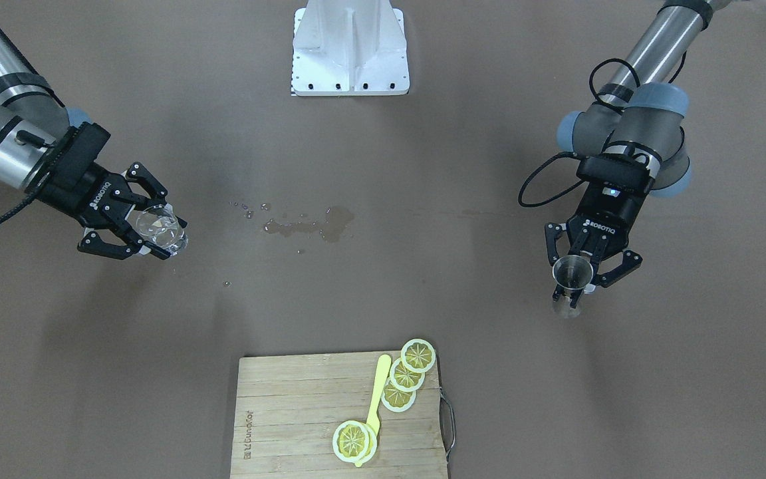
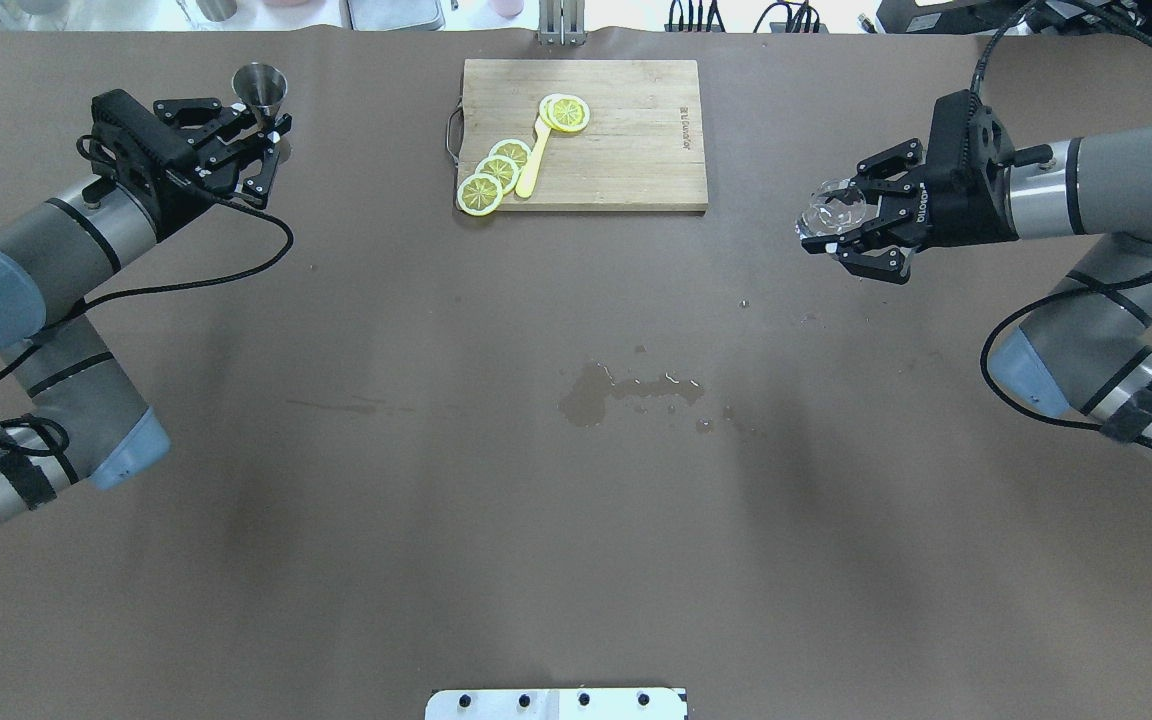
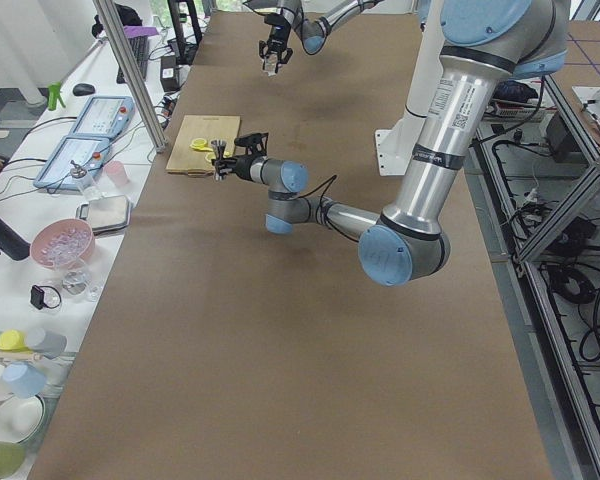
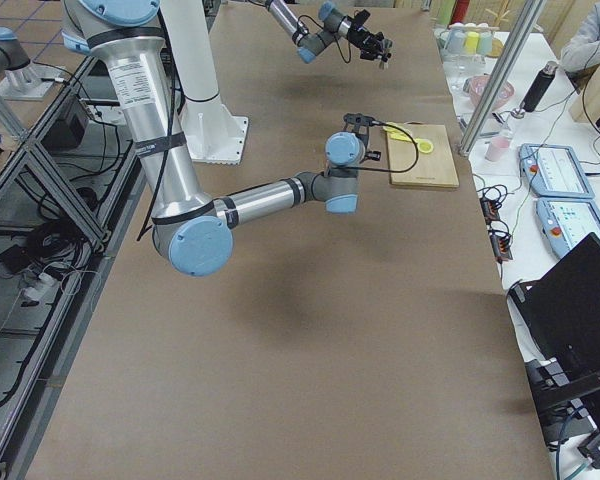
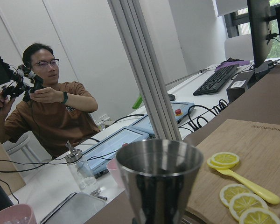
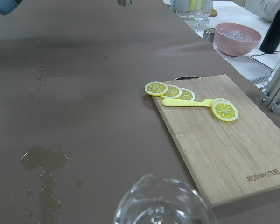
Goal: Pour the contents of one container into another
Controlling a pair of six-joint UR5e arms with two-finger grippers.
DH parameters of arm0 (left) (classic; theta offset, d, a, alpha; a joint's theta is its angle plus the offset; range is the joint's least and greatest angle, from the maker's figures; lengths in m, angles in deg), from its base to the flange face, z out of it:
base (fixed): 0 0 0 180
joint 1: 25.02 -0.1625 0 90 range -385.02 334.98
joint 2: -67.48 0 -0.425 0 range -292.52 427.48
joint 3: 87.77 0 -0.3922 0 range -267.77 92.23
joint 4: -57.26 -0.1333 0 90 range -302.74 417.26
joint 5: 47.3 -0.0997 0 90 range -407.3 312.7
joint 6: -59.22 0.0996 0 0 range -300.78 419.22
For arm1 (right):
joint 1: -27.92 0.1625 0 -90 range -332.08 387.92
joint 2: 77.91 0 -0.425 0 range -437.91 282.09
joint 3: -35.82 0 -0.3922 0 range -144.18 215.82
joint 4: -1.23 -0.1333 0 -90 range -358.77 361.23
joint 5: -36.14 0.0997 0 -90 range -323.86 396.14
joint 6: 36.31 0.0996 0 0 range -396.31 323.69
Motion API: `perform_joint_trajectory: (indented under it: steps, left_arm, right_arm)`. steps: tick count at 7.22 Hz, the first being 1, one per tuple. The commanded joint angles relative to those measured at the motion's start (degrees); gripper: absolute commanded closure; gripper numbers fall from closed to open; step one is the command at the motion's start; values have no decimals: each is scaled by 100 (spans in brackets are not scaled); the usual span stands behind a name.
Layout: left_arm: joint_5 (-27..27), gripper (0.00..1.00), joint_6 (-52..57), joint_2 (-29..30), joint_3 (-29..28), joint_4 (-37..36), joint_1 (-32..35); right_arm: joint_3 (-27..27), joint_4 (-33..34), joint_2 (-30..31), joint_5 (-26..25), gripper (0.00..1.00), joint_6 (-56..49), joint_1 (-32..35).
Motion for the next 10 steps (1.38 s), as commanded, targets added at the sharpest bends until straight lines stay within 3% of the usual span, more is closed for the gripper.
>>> perform_joint_trajectory:
  steps: [1,2,4,6,10]
  left_arm:
    - [-540,100,-249,73,92,-83,10]
    - [-865,100,-886,73,75,-249,1]
    - [-999,100,-1699,-7,144,-704,308]
    - [-2277,100,-2389,11,337,-1845,178]
    - [-3967,100,-4884,-50,769,-3927,-560]
  right_arm:
    - [1123,-959,-87,125,100,2,61]
    - [1502,-1216,-166,177,100,11,44]
    - [1996,-1333,-403,579,100,3,26]
    - [2217,-1333,-422,696,100,-15,-70]
    - [2446,-1631,-360,696,100,-85,-264]
